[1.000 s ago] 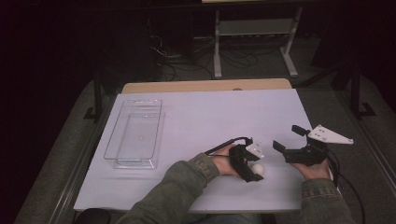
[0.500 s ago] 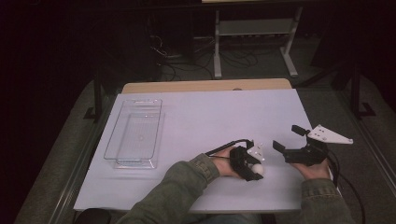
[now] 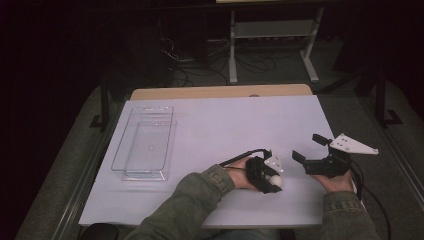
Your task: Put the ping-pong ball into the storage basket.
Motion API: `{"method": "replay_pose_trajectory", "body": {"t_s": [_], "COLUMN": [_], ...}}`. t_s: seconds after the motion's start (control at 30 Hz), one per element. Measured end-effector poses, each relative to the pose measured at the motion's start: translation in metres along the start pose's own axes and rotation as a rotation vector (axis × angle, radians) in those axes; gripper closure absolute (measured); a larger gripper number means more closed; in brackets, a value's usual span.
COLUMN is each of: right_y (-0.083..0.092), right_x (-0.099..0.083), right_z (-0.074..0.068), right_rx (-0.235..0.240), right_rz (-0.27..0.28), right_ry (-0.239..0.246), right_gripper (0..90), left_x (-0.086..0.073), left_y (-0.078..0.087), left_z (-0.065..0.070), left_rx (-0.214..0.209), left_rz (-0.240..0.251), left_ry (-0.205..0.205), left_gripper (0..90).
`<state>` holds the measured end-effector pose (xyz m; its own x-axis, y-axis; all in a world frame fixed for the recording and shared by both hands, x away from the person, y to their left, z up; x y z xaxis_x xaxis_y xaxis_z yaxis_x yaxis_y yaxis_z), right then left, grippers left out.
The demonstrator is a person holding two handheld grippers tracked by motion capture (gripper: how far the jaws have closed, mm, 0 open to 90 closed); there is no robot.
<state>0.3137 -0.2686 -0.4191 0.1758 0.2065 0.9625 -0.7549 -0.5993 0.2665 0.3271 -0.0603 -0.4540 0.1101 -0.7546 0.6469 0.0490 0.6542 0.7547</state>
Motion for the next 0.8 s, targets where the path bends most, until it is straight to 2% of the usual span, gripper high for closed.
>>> {"method": "replay_pose_trajectory", "body": {"t_s": [0.8], "right_y": [-0.002], "right_x": [-0.001], "right_z": [0.000], "right_rx": [0.000], "right_rz": [-0.011], "right_ry": [-0.004], "right_gripper": [0.0], "left_x": [0.006], "left_y": [0.025], "left_z": [0.005], "left_rx": [0.041], "left_rz": [0.006], "left_ry": [-0.018], "left_gripper": [50.5]}}
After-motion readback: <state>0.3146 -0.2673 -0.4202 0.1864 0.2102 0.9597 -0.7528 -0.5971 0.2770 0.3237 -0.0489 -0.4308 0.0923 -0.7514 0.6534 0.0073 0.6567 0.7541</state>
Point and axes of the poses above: each handheld gripper's, and its own axes: y roughly backward along the jaws, x roughly out of its top, z roughly to its right, the point moved 2 cm from there along -y, roughly forward along the jaws, and after that the axes turned 9 degrees about y, right-handed, at the moved point
